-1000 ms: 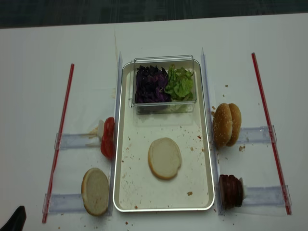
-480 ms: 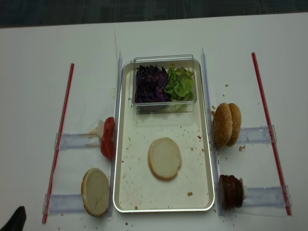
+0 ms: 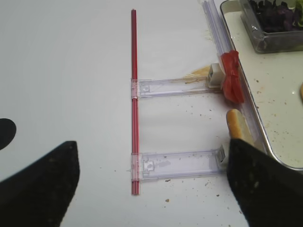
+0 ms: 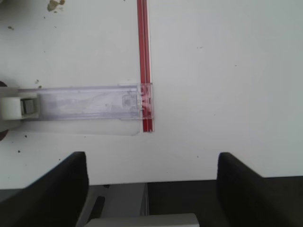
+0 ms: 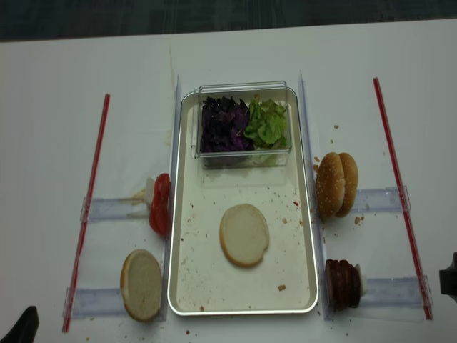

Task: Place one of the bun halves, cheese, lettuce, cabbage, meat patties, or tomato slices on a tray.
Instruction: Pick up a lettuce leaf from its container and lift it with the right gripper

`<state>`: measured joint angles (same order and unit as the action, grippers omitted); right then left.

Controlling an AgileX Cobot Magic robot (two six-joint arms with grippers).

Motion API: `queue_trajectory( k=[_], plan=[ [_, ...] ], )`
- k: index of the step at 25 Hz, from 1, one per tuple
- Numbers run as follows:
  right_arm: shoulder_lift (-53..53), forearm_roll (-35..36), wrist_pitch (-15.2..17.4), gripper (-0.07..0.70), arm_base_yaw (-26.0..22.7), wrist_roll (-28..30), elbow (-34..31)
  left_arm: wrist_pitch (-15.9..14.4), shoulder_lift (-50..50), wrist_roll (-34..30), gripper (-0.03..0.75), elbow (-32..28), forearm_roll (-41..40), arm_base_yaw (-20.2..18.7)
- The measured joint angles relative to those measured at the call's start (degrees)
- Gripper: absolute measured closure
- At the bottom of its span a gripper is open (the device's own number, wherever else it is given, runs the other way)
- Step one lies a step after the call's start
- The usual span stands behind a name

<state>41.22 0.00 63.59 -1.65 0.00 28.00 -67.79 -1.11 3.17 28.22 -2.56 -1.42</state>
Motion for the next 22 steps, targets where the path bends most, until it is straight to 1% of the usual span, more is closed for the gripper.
queue_trajectory(
  k=[2,5,7,18,22],
  plan=[
    [2.0,0.4,0.5,0.042,0.0,0.3,0.4,0.0,0.0,0.0,0.099,0.0,0.0,0.0],
    [5.4,0.8,3.3,0.042,0.0,1.2,1.6,0.0,0.0,0.0,0.099,0.0,0.0,0.0],
    [7.4,0.9,4.2,0.042,0.0,1.4,1.7,0.0,0.0,0.0,0.099,0.0,0.0,0.0],
    [8.7,1.4,3.7,0.042,0.0,1.7,1.9,0.0,0.0,0.0,0.099,0.0,0.0,0.0],
    [13.3,1.4,3.7,0.042,0.0,1.8,4.1,0.0,0.0,0.0,0.099,0.0,0.0,0.0]
  ],
)
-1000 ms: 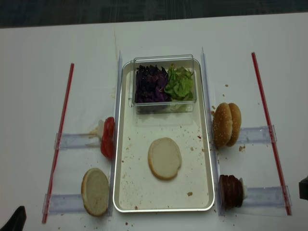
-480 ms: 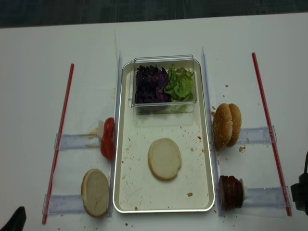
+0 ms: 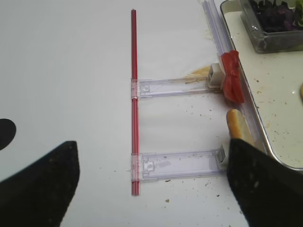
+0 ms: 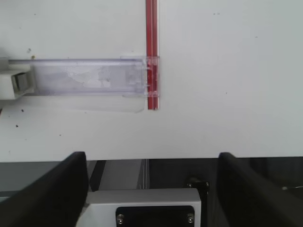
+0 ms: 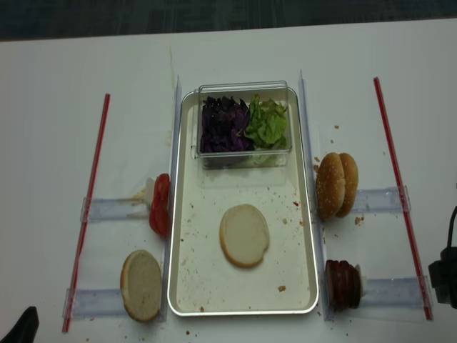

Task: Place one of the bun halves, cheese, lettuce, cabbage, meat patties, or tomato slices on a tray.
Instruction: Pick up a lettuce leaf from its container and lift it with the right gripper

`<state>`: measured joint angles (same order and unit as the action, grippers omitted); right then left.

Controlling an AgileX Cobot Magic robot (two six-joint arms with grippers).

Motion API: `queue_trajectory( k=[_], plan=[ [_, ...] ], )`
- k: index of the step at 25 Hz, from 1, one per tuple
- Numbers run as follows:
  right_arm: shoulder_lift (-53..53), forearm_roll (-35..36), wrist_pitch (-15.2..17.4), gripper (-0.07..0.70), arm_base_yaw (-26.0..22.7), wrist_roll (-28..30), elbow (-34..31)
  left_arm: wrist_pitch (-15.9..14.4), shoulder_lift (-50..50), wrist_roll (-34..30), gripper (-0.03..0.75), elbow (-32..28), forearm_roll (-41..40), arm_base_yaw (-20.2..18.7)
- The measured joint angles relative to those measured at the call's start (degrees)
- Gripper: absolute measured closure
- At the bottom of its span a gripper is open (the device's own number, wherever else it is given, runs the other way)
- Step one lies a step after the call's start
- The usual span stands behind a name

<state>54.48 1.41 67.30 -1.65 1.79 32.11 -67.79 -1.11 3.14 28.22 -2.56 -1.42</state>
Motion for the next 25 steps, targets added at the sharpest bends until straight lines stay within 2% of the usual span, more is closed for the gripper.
queue_trajectory(
  k=[10,19,25],
  plan=[
    [16.6,1.7,-1.2,0.042,0.0,1.5,12.6,0.0,0.0,0.0,0.099,0.0,0.0,0.0],
    [34.2,1.8,-1.5,0.042,0.0,2.7,29.3,0.0,0.0,0.0,0.099,0.0,0.0,0.0],
    [46.0,1.8,-0.2,0.042,0.0,3.8,41.5,0.0,0.0,-0.1,0.099,0.0,0.0,0.0]
  ],
)
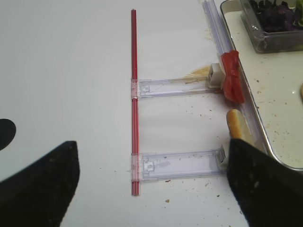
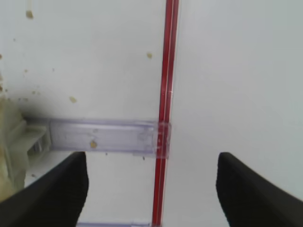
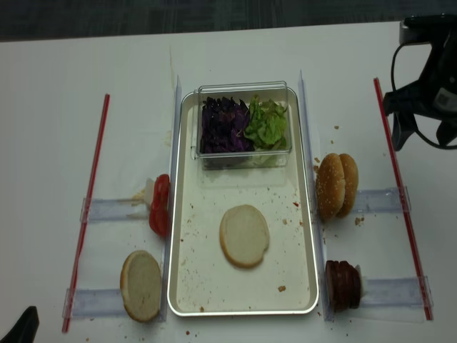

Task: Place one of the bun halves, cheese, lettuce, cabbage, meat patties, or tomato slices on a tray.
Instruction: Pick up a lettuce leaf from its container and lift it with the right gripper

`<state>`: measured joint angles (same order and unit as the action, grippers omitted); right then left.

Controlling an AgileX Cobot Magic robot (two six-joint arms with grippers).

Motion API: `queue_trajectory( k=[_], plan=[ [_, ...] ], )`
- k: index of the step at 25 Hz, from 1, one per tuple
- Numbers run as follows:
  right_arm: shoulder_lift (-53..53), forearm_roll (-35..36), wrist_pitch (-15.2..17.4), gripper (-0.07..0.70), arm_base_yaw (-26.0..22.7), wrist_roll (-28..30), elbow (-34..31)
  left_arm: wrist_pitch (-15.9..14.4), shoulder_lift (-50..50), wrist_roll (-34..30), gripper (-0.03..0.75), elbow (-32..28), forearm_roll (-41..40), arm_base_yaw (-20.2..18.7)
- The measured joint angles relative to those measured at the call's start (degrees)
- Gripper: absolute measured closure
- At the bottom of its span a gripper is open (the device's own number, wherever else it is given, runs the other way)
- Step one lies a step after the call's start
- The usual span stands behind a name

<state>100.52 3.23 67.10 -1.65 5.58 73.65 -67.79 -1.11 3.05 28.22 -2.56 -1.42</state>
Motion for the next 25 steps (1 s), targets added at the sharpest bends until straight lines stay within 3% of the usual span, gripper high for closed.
queue_trajectory(
  k=[9,20,25],
  plan=[
    [12.4,0.0,2.2,0.042,0.0,0.1,16.1,0.0,0.0,0.0,0.099,0.0,0.0,0.0],
    [12.9,3.0,2.5,0.042,0.1,-2.0,17.7,0.0,0.0,0.0,0.099,0.0,0.0,0.0],
    [12.9,2.3,2.5,0.042,4.2,-4.3,17.7,0.0,0.0,0.0,0.099,0.0,0.0,0.0]
  ],
)
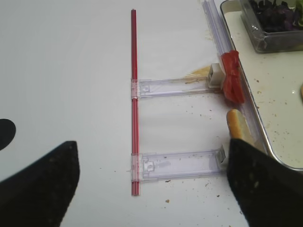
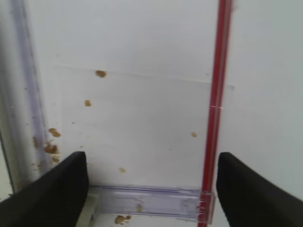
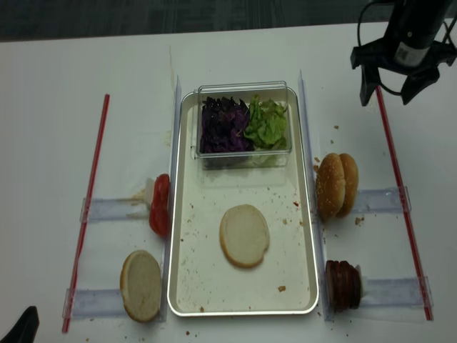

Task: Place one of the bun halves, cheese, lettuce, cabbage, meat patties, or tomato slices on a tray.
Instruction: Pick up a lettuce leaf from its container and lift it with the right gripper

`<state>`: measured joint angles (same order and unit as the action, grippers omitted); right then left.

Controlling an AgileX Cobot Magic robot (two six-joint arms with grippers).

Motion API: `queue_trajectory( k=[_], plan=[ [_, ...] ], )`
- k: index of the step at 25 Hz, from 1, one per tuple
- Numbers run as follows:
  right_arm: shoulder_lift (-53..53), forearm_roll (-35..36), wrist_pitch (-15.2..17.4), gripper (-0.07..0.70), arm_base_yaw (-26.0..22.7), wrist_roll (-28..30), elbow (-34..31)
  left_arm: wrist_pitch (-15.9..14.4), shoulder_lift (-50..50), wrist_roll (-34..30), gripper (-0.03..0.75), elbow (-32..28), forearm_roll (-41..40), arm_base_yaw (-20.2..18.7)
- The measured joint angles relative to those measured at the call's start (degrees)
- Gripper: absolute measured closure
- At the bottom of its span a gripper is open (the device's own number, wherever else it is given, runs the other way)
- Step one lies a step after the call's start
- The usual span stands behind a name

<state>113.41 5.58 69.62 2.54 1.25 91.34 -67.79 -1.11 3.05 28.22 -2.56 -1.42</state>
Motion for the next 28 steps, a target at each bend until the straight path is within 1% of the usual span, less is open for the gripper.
queue_trajectory(
  k=[3,9,16,23,28],
  plan=[
    [0.0,0.0,-0.1,0.042,4.1,-1.8,0.0,0.0,0.0,0.0,0.099,0.0,0.0,0.0],
    [0.0,0.5,-2.1,0.042,11.5,-4.5,0.0,0.0,0.0,0.0,0.099,0.0,0.0,0.0],
    [0.0,1.0,-4.6,0.042,19.0,-6.3,0.0,0.0,0.0,0.0,0.099,0.0,0.0,0.0],
    [0.0,2.2,-7.2,0.042,24.1,-6.4,0.0,0.0,0.0,0.0,0.099,0.0,0.0,0.0],
    [0.0,2.7,-10.9,0.042,24.8,-5.9,0.0,0.0,0.0,0.0,0.099,0.0,0.0,0.0]
  ],
)
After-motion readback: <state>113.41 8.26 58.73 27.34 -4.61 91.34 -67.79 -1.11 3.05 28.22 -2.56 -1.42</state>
